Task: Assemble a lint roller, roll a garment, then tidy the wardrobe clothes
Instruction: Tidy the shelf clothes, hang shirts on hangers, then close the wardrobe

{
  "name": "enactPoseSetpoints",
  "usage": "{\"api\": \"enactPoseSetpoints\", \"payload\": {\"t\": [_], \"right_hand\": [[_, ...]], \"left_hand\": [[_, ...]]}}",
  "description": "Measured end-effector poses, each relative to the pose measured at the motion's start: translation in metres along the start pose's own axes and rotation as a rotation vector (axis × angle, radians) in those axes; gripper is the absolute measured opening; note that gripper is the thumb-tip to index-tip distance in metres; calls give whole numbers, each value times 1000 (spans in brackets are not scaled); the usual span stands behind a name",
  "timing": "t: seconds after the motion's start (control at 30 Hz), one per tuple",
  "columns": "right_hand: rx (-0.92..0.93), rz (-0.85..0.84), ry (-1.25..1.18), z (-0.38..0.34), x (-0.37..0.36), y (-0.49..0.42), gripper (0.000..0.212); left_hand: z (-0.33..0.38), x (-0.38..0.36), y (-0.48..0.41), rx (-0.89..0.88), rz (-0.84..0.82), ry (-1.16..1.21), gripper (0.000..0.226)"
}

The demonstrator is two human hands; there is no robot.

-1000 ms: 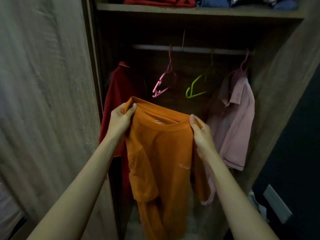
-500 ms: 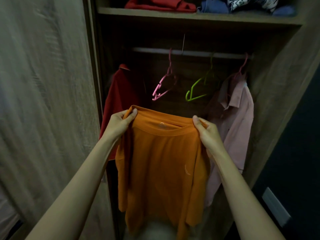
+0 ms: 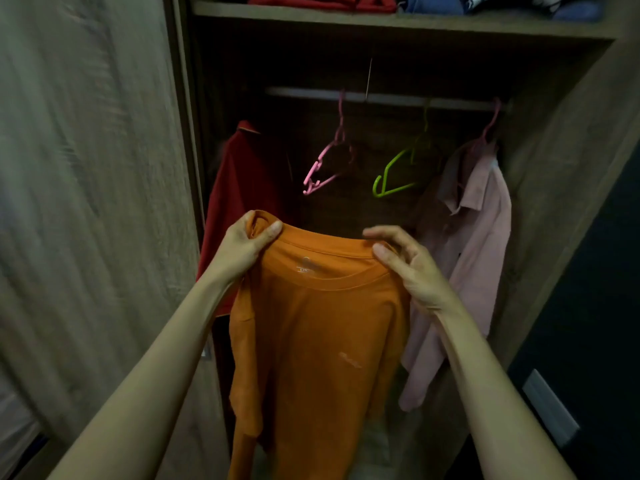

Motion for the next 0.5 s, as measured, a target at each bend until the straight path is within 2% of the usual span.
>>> {"api": "enactPoseSetpoints", "payload": {"t": [0.1,0.17,0.33,0.5], "right_hand": [[8,-97,289,-2,1,-1,35],[11,-47,468,1,3,-5,40],[121,130,713,1,4,-13,37],[190,237,753,-1,5,-17,40]], "left_hand": [[-6,11,-1,-52,82,5,23],[-11,19,-2,-96,87,-12,31],[-6,29,5,-252,-115,-38,25],[1,37,11,-366,-255,-378,62]]}}
Point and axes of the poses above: each hand's wrist, its own y-axis away from the middle knuckle, its own x-axis out of the back of the hand, z = x × y, the point moved 2 cm from there along -y, towards the middle knuckle, and after that the axes turned 8 degrees about z, right-handed, at the moved point
